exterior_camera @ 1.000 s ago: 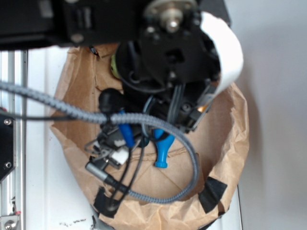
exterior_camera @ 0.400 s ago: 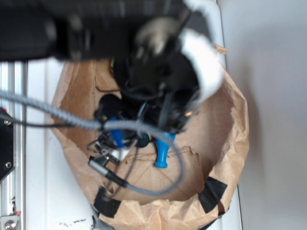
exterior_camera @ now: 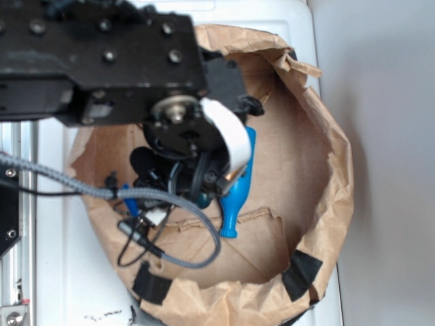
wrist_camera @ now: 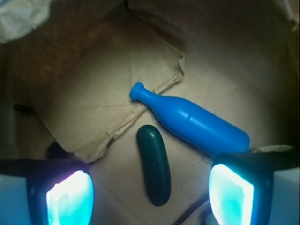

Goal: Grab the plastic pickle.

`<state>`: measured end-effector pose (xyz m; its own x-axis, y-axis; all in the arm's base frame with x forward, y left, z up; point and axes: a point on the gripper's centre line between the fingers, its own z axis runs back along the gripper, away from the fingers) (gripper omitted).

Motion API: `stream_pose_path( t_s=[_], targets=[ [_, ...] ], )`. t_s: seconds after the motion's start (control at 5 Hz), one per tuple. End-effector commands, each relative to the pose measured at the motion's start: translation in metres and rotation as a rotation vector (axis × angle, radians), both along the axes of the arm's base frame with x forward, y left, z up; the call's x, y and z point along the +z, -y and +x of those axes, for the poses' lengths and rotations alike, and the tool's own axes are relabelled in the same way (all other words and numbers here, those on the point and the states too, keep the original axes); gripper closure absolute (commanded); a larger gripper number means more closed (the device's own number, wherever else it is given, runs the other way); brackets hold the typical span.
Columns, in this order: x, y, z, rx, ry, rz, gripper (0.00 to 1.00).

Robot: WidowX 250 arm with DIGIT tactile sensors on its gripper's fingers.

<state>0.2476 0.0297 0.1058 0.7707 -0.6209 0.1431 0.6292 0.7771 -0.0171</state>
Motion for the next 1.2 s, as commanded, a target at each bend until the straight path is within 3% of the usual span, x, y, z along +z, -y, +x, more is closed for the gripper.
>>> stream_pose_path(
  t_s=[0.0, 0.6, 0.8, 1.0],
  targets=[
    [-0.024, -0.002, 0.012, 0.042, 0.018, -0.010, 0.00],
    [-0.065, 0.007, 0.001, 0.101, 0.013, 0.039, 0.00],
    [-0.068, 0.007, 0.003, 0.133, 0.030, 0.056, 1.00],
    [-0.068, 0.005, 0.004, 0.142, 0.050, 0.058, 1.00]
  ],
)
